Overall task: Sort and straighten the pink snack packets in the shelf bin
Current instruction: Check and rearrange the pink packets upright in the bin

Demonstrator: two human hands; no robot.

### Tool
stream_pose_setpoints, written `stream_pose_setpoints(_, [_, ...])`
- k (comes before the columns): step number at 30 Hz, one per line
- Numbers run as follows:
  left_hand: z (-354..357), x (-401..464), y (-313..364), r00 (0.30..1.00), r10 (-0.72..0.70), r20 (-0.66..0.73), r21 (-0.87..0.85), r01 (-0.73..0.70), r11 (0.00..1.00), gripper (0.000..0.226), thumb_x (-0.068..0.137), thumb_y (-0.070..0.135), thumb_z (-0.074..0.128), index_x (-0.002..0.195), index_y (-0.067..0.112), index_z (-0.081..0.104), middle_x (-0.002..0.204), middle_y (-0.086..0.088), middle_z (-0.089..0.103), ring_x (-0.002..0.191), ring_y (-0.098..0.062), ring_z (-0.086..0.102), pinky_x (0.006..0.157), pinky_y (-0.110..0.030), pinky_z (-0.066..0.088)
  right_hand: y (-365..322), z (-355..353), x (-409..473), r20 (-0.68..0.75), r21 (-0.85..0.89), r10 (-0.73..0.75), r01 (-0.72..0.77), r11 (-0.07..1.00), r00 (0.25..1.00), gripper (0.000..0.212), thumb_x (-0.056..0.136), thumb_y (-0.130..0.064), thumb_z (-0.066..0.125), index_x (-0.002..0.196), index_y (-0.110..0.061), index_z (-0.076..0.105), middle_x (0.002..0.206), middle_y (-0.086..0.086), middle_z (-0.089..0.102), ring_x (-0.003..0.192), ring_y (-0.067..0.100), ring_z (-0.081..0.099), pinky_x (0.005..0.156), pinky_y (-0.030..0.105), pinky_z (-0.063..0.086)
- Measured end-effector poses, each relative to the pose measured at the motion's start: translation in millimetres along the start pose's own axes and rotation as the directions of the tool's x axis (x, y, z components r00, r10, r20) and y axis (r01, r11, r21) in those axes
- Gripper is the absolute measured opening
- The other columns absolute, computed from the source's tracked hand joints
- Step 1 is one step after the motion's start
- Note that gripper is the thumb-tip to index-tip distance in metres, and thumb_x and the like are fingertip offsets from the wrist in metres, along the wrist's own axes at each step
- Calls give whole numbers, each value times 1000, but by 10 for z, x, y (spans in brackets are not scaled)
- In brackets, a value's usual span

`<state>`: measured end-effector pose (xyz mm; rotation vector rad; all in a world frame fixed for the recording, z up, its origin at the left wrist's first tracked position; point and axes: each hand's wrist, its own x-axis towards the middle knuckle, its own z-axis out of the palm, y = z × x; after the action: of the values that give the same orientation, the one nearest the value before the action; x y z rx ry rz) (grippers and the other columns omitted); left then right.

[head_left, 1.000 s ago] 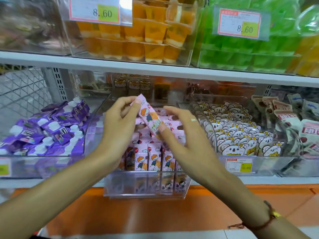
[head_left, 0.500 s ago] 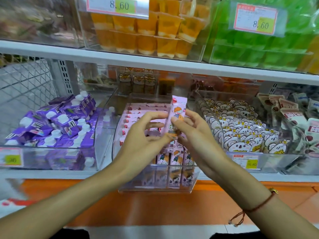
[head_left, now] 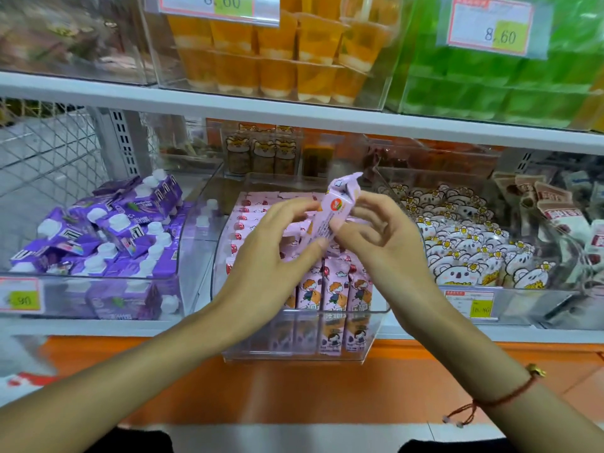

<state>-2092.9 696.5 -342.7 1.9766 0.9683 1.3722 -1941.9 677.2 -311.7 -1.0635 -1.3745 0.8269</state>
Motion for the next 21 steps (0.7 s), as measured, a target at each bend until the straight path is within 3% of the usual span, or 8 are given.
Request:
stream_pose_setpoints(3, [1,-5,26,999,15,-36,18,-14,1000,48,83,40,65,129,35,53,121,25,52,117,2,51,93,-26,49,-12,-1,-2,-42,-24,-62,61,998,997,31,81,-12,74,108,-16,59,102,-2,67,90,7,68,79,20,54])
stream_pose_setpoints(5, [-19,18,50,999,2,-45,-25,-3,1000,41,86,31,67,124,38,56,118,24,58,112,1,55,88,-24,51,-21,-15,-5,-8,-47,-75,74,996,997,30,82,-15,73,109,-18,60,105,-2,68,91,9,68,80,22,55])
stream_pose_setpoints(9, [-88,74,117,983,-156,93,-224,173,959,33,91,20,62,117,40,57,108,23,68,97,1,66,75,-14,53,-40,-81,19,25,-63,-64,65,996,998,18,88,-16,67,105,-17,65,104,-2,71,87,10,69,71,22,55])
stream_pose_setpoints(12, [-102,80,197,886,-378,270,-414,461,785,21,91,28,59,111,26,67,98,10,75,87,-3,71,65,-15,55,-34,-105,25,-24,-56,-15,14,998,1000,11,87,-21,67,96,-16,70,90,3,72,74,7,68,63,17,51])
stream_pose_setpoints(14, [-110,89,229,806,-470,359,-483,592,646,26,83,35,65,101,18,72,94,2,76,82,-8,73,62,-19,56,-31,-99,23,-49,-45,16,-18,999,999,14,86,-25,69,93,-13,71,82,4,72,66,7,68,58,18,51])
stream_pose_setpoints(17, [-129,110,241,724,-570,389,-535,681,500,43,64,41,72,97,14,71,88,-3,76,74,-9,73,55,-20,56,-33,-86,24,-65,-60,36,-40,997,997,19,85,-31,70,89,-12,70,69,-1,68,58,6,65,53,17,49])
stream_pose_setpoints(21, [-135,116,237,671,-599,436,-524,731,437,52,60,42,74,104,12,69,88,-5,76,71,-9,73,53,-20,55,-26,-83,24,-49,-75,66,-69,995,997,21,84,-34,69,87,-14,68,59,-8,65,54,4,63,51,17,48])
